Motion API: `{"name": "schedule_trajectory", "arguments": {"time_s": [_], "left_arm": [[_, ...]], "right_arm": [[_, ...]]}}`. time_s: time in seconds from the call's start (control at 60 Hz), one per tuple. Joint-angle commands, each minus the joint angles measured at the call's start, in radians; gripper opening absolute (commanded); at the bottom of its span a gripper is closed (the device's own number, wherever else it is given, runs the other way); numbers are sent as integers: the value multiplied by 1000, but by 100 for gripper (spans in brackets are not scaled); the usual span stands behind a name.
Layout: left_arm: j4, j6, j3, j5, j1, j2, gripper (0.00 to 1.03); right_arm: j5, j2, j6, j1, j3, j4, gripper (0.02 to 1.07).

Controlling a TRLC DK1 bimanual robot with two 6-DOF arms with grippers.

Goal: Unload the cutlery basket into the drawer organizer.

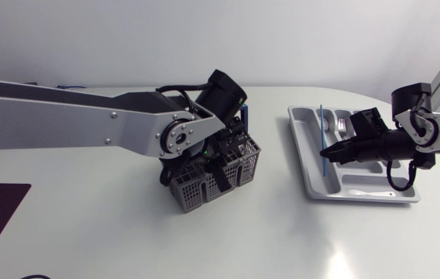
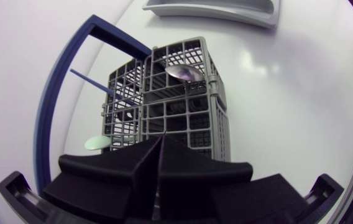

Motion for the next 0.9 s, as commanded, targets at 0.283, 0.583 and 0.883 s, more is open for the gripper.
{"name": "schedule_trajectory", "arguments": {"time_s": [0.283,0.583,0.883], "left_arm": [[15,38,28,73,-19,-134,19],[36,47,3,123,-16,-190,20],[-119,-46,101,327,57,-144,20]], "right_arm": [[58,186,89,-18,112,-17,12],[118,177,116,-3,120,-13,70],[147,-67,113,72,19,-7,79]]}}
